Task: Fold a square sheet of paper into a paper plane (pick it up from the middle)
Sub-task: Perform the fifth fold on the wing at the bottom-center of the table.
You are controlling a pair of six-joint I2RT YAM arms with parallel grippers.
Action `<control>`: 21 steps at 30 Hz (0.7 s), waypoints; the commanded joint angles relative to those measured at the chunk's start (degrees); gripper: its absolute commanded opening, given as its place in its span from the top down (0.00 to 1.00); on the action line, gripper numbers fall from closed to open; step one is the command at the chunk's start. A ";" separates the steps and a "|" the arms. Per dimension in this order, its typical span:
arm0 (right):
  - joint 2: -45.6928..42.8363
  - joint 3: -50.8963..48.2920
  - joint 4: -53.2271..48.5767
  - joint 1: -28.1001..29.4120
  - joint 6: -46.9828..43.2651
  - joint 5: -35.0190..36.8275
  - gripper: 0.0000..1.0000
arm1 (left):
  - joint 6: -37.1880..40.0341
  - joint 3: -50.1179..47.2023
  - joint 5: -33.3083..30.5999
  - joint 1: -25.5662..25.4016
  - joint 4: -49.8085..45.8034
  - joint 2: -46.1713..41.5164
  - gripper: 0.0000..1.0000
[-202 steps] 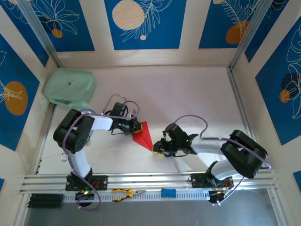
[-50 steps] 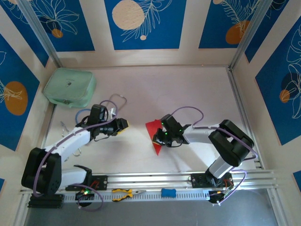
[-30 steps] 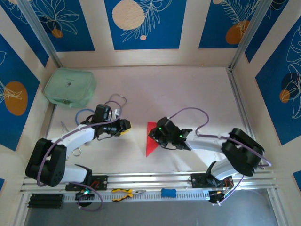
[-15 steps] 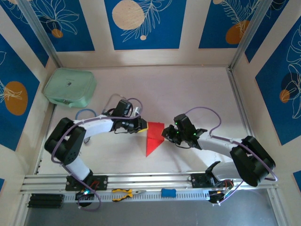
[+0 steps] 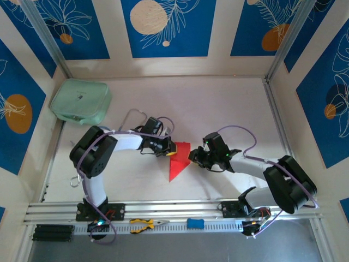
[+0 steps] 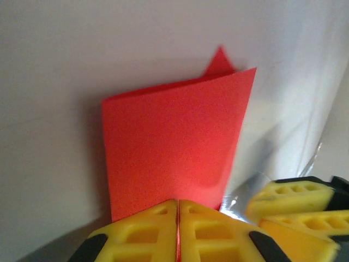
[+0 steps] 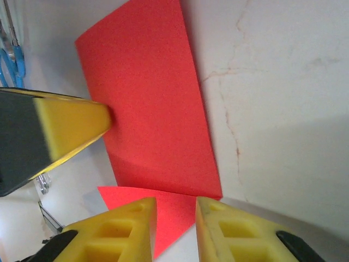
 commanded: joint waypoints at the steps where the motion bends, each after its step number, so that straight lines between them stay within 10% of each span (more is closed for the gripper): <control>1: 0.46 0.11 -1.29 -0.75 -1.17 -1.65 0.72 | 0.84 -1.12 0.20 -0.22 -0.37 1.84 0.90; 21: 7.22 1.74 4.33 -1.82 -0.16 -8.17 0.62 | 2.23 -2.82 0.99 -0.13 0.92 3.58 0.92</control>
